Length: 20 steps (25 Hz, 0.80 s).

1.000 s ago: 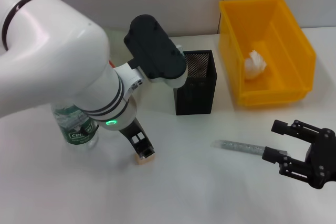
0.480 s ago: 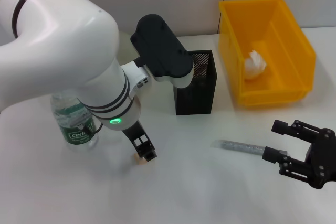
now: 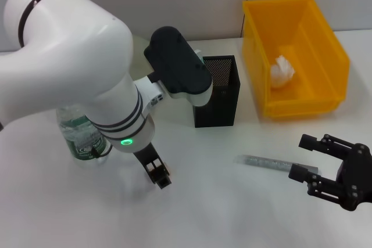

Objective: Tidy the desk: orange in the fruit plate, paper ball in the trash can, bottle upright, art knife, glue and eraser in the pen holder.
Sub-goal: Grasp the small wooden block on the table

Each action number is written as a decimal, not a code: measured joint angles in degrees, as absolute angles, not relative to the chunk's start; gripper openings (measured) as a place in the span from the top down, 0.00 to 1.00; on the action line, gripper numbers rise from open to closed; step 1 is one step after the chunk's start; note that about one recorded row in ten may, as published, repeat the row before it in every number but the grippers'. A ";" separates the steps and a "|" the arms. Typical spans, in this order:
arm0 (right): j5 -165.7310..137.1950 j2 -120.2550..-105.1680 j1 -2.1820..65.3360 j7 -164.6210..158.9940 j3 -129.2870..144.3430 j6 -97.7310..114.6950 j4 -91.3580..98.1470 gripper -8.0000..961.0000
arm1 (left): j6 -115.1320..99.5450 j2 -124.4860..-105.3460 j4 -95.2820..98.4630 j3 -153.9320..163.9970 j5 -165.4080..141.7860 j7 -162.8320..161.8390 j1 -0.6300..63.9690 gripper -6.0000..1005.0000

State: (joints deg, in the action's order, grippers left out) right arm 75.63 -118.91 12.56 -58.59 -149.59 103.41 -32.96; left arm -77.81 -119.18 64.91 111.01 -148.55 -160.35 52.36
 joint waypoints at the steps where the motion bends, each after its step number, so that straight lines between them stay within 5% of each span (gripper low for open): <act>1: 75.63 -118.91 12.56 -58.59 -149.59 103.41 -32.96 0.28 | -77.81 -119.18 64.91 111.01 -148.55 -160.35 52.36 0.36; 20: 75.58 -118.92 12.52 -58.53 -149.59 103.89 -32.01 0.28 | -74.46 -119.18 59.79 112.93 -145.80 -159.94 54.42 0.36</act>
